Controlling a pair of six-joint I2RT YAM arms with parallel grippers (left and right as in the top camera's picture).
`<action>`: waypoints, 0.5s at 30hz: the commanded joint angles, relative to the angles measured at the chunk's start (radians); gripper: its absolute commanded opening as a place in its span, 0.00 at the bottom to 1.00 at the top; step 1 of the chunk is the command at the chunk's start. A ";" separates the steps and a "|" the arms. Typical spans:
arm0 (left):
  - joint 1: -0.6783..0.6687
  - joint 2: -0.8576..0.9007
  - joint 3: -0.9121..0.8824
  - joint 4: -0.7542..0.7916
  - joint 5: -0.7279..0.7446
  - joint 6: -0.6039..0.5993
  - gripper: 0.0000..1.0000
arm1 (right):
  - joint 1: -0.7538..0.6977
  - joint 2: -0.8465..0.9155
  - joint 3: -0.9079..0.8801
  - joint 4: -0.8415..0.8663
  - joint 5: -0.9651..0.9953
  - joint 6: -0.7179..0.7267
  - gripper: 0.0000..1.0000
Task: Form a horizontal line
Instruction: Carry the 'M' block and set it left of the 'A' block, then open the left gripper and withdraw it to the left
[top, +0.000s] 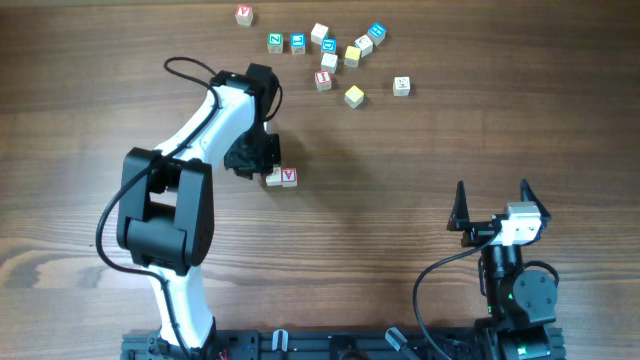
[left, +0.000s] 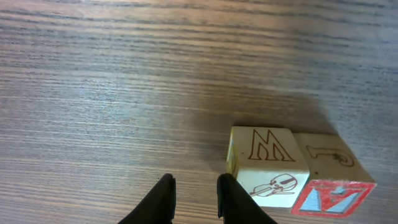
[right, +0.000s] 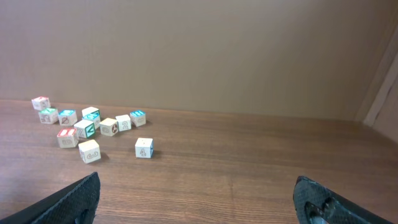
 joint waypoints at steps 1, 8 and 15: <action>-0.009 -0.009 -0.006 -0.018 0.008 0.021 0.26 | -0.004 -0.008 -0.002 0.002 -0.015 -0.005 1.00; -0.008 -0.009 -0.005 -0.011 -0.064 0.020 0.26 | -0.004 -0.008 -0.002 0.002 -0.015 -0.005 0.99; -0.008 -0.009 -0.005 0.200 -0.069 -0.011 0.05 | -0.004 -0.008 -0.002 0.002 -0.015 -0.005 1.00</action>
